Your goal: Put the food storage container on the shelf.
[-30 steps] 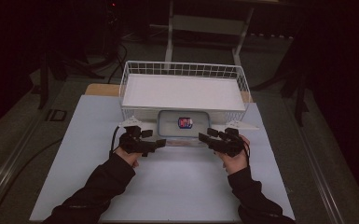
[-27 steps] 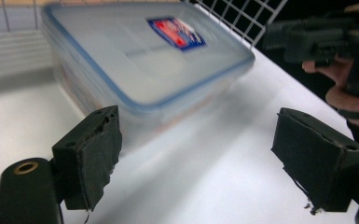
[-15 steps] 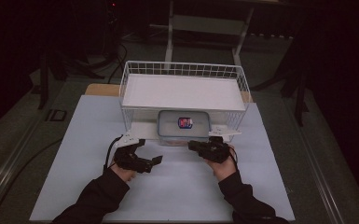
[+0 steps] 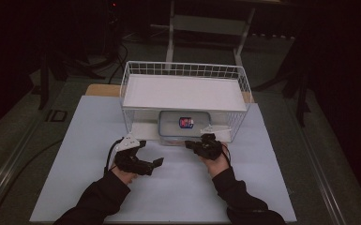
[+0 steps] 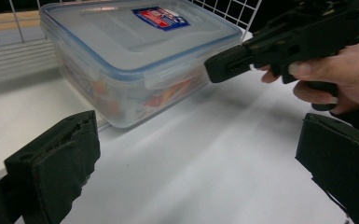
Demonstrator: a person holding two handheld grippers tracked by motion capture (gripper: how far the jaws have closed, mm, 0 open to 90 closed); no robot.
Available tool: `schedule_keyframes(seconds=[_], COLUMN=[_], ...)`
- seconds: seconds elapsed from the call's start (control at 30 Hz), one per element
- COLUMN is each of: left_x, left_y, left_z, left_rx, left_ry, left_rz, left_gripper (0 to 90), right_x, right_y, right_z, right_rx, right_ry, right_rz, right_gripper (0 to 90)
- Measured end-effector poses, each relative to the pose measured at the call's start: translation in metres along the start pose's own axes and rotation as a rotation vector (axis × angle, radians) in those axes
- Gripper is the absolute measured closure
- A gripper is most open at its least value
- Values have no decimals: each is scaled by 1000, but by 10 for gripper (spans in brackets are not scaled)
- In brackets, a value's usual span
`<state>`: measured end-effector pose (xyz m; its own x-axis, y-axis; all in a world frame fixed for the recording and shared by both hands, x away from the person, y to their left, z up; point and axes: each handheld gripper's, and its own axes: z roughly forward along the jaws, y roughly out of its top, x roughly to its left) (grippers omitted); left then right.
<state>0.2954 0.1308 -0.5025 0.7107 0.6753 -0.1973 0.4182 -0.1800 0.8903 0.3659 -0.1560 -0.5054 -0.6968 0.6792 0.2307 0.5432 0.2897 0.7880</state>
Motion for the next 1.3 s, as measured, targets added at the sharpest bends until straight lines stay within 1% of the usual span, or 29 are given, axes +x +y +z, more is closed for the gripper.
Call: schedule_keyframes(seconds=[0.07, 0.13, 0.23, 0.27, 0.33, 0.47, 0.6, 0.67, 0.73, 0.77, 0.87, 0.9, 1.03, 1.1, 1.13, 1.17, 1.2, 1.23, 1.3], left_x=[1, 2, 2, 2, 2, 3, 3, 3, 2, 2, 2, 2, 2, 1, 0, 0, 0, -1, -1], left_y=[-1, -2, -2, -2, -2, -3, -4, -4, -4, -4, -5, -5, -5, -4, -3, -2, -1, 0, 1], left_z=[1, 1, 0, 0, -1, 0, 0, 0, 0, 0, 0, 0, -1, -4, -5, -6, -9, -11, -16], left_rx=[0, 0, -7, -9, -12, -11, -10, -8, -5, -7, -4, -4, -4, -5, -6, -6, -9, -13, -24], left_ry=[11, 7, 9, 9, 10, 8, 4, 6, 7, 9, 12, 12, 7, 4, 1, 0, -5, -6, -6], left_rz=[9, 3, 8, 9, 16, 11, 11, 14, 18, 20, 23, 23, 21, 23, 23, 23, 24, 23, 23], left_gripper=[0, 0, 0, 0, 0, 0, 0, 0, 0, 0, 0, 0, 0, 0, 0, 0, 0, 0, 0], right_x=[-3, -5, -8, -10, -13, -20, -23, -26, -29, -30, -28, -28, -25, -21, -19, -17, -16, -12, -8], right_y=[3, 5, 10, 11, 13, 15, 18, 20, 22, 23, 23, 23, 23, 22, 21, 20, 20, 18, 16], right_z=[4, 7, 13, 16, 20, 28, 30, 32, 33, 34, 37, 37, 37, 34, 31, 29, 27, 24, 19], right_rx=[-8, -12, -16, -18, -19, -20, -27, -39, -44, -39, -38, -37, -35, -34, -31, -37, -37, -40, -43], right_ry=[-2, -13, -27, -35, -37, -55, -60, -69, -73, -64, -68, -59, -58, -52, -46, -35, -33, -34, -23], right_rz=[17, 16, 16, 19, 30, 40, 63, 47, 61, 69, 49, 53, 57, 42, 54, 44, 32, 15, 9], right_gripper=[899, 899, 899, 899, 899, 899, 899, 899, 899, 900, 900, 899, 897, 871, 860, 828, 816, 767, 665])
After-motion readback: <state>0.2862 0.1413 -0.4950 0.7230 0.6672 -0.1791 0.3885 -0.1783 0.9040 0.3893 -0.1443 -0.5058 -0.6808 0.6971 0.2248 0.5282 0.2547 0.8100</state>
